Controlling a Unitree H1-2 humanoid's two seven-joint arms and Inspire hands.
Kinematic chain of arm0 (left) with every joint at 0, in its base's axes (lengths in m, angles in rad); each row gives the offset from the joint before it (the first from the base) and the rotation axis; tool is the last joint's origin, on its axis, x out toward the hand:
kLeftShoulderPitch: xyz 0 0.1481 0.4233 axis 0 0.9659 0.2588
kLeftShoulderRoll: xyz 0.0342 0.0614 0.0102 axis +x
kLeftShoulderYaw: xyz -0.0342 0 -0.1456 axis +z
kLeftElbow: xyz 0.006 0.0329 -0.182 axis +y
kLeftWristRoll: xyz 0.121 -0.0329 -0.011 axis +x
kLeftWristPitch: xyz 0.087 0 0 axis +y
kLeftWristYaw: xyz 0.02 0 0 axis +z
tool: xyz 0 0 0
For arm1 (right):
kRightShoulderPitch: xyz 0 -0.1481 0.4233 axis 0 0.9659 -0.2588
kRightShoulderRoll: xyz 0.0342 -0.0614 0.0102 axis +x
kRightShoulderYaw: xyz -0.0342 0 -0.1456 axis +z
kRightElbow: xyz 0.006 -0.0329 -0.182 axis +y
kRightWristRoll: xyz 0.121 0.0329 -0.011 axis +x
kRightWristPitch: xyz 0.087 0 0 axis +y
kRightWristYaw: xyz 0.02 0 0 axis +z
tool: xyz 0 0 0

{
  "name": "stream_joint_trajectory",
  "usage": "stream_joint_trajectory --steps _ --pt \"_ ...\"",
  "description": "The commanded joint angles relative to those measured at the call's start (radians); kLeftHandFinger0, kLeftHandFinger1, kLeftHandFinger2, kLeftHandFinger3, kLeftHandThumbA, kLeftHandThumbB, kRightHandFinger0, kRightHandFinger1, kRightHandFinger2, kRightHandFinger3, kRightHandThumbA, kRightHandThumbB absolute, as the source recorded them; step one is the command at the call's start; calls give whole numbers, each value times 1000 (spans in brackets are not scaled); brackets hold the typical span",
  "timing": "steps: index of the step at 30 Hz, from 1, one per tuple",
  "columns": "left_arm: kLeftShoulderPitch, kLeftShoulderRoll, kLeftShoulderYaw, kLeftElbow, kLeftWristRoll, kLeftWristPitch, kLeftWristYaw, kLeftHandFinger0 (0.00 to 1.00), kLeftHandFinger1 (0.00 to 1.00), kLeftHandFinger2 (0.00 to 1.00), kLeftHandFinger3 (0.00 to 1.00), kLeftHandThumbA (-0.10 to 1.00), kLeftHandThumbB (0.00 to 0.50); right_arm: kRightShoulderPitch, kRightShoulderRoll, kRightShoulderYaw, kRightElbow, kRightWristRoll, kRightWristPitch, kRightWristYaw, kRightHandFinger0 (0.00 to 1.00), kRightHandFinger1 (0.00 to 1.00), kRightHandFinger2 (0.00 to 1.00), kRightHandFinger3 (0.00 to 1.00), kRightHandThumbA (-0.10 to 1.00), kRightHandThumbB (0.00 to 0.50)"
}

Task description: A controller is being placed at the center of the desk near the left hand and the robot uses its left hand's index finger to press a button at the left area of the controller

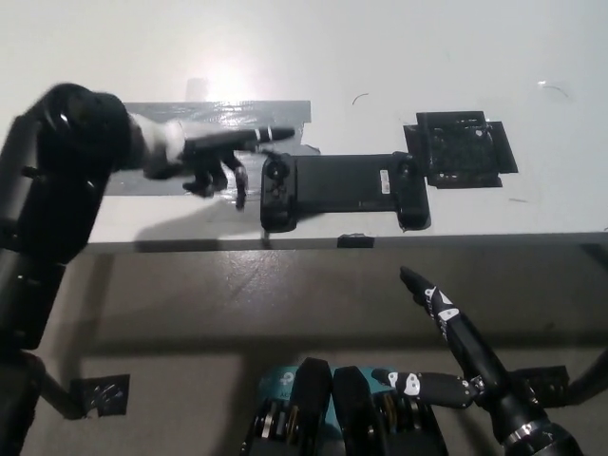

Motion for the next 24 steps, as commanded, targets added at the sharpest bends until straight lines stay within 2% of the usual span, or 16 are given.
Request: stream_joint_trajectory --steps 1,5,6,7,8,11,12,13,14,15,16,17,19,21,22,24 --pt "-52 12 88 -69 -34 18 -122 0 0 194 1000 1000 426 -3 8 -8 -24 8 -3 2 1000 1000 1000 1000 948 260" --pt "14 14 172 -208 -75 18 -122 6 1 239 1000 1000 421 -1 7 -2 -23 5 -2 7 1000 1000 1000 1000 952 259" --pt "64 4 204 -299 -74 18 -122 98 17 261 1000 1000 414 -1 7 -2 -23 3 -1 5 1000 1000 1000 1000 956 267" --pt "134 -14 245 -399 -94 18 -122 166 3 261 1000 1000 365 -2 7 -1 -22 1 -3 6 1000 1000 1000 1000 955 261" --pt "167 -20 259 -445 -103 18 -122 126 16 281 1000 1000 360 -2 7 1 -20 1 -7 7 1000 1000 1000 1000 955 260" --pt "365 -79 303 -669 -135 18 -64 109 176 426 1000 1000 314 3 3 5 -17 4 -6 14 1000 1000 1000 1000 941 255" --pt "405 -93 310 -701 -141 18 -39 183 268 493 1000 1000 302 6 3 7 -15 6 -7 16 1000 1000 1000 1000 931 252" --pt "490 -128 330 -760 -169 18 23 374 406 601 1000 1000 267 10 5 11 -14 9 -10 19 1000 1000 1000 1000 926 246" --pt "566 -165 351 -807 -199 18 86 467 465 605 1000 1000 269 12 8 14 -11 9 -14 20 1000 1000 1000 1000 924 245" --pt "634 -196 365 -847 -223 18 139 644 661 783 1000 1000 244 18 10 18 -8 8 -22 20 1000 1000 1000 1000 917 241" --pt "731 -250 388 -888 -270 18 212 873 930 1000 1000 1000 233 22 13 22 -6 8 -29 19 1000 1000 1000 1000 915 240" --pt "755 -261 394 -899 -277 18 221 1000 1000 1000 1000 1000 231 29 17 25 -4 9 -32 18 1000 1000 1000 1000 912 238" --pt "871 -350 428 -897 -330 -92 296 1000 1000 1000 1000 1000 245 45 22 29 0 7 -45 12 1000 1000 1000 1000 905 240" --pt "971 -437 450 -874 -352 -224 377 1000 1000 1000 1000 1000 310 66 23 32 3 8 -58 9 1000 1000 1000 1000 893 230" --pt "1016 -484 462 -837 -339 -344 448 1000 1000 1000 1000 1000 327 72 24 33 8 10 -61 9 1000 1000 1000 1000 894 229" --pt "1049 -509 482 -759 -327 -500 515 1000 1000 1000 1000 1000 281 83 31 36 23 14 -80 5 1000 1000 1000 1000 880 222"
